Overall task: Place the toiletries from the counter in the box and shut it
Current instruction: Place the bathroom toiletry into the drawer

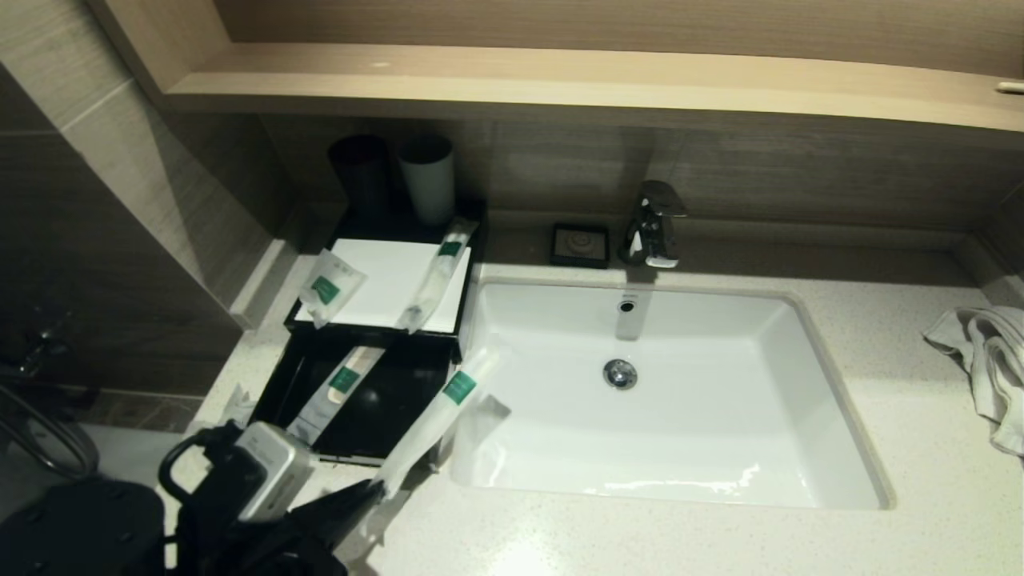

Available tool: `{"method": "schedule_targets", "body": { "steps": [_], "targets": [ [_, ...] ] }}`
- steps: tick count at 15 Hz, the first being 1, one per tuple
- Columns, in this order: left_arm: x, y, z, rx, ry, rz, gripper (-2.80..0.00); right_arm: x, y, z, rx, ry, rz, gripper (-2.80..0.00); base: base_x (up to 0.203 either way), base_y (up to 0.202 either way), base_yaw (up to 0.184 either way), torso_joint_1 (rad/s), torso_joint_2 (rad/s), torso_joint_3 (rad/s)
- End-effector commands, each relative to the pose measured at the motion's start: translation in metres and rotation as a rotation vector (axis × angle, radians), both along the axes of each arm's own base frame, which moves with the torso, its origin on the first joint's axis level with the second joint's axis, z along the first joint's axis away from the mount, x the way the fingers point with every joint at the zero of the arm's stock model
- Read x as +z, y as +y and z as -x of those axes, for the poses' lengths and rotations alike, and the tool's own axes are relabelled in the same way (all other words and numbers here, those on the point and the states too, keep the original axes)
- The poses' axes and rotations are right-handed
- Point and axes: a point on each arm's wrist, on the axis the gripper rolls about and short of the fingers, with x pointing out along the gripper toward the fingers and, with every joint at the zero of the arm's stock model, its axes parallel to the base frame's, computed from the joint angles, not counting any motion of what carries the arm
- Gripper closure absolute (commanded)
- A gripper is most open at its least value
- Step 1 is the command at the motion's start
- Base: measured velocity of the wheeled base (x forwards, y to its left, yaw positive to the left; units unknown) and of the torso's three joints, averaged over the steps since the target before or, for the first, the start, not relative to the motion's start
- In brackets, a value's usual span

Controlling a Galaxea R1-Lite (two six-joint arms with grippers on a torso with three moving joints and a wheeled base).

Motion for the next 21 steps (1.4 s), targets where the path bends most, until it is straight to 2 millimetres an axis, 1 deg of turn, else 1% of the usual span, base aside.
{"method": "schedule_targets", "body": {
  "steps": [1, 4, 7, 9, 13, 15, 16, 21],
  "targets": [
    [0.009, -0.002, -0.005, 0.056, -0.035, 0.026, 0.00, 0.000, 0.000, 0.000, 0.001, 0.000, 0.000, 0.00, 0.000, 0.000, 0.000, 0.000, 0.00, 0.000],
    [0.015, -0.003, -0.011, 0.142, -0.050, 0.028, 0.00, 0.000, 0.000, 0.000, 0.001, 0.000, 0.000, 0.00, 0.000, 0.000, 0.000, 0.000, 0.00, 0.000],
    [0.027, 0.004, -0.022, 0.235, -0.063, 0.055, 0.00, 0.000, 0.000, 0.000, 0.001, 0.000, 0.000, 0.00, 0.000, 0.000, 0.000, 0.000, 0.00, 0.000],
    [0.033, 0.010, -0.025, 0.274, -0.033, 0.049, 0.00, 0.000, 0.000, 0.000, 0.001, 0.000, 0.000, 0.00, 0.000, 0.000, 0.000, 0.000, 0.00, 0.000],
    [0.054, 0.020, -0.014, 0.302, 0.064, 0.033, 0.00, 0.000, 0.000, 0.000, 0.001, 0.000, 0.000, 0.00, 0.000, 0.000, 0.000, 0.000, 0.00, 0.000],
    [0.070, 0.026, -0.006, 0.311, 0.085, 0.066, 0.00, 0.000, 0.000, 0.000, -0.001, 0.000, 0.000, 0.00, 0.000, 0.000, 0.000, 0.000, 0.00, 0.000],
    [0.074, 0.028, -0.003, 0.316, 0.089, 0.081, 0.00, 0.000, 0.000, 0.000, -0.001, 0.000, 0.000, 0.00, 0.000, 0.000, 0.000, 0.000, 0.00, 0.000],
    [0.072, 0.033, 0.002, 0.329, 0.107, 0.061, 0.00, 0.000, 0.000, 0.000, -0.001, 0.000, 0.000, 0.00, 0.000, 0.000, 0.000, 0.000, 0.00, 0.000]
  ]
}}
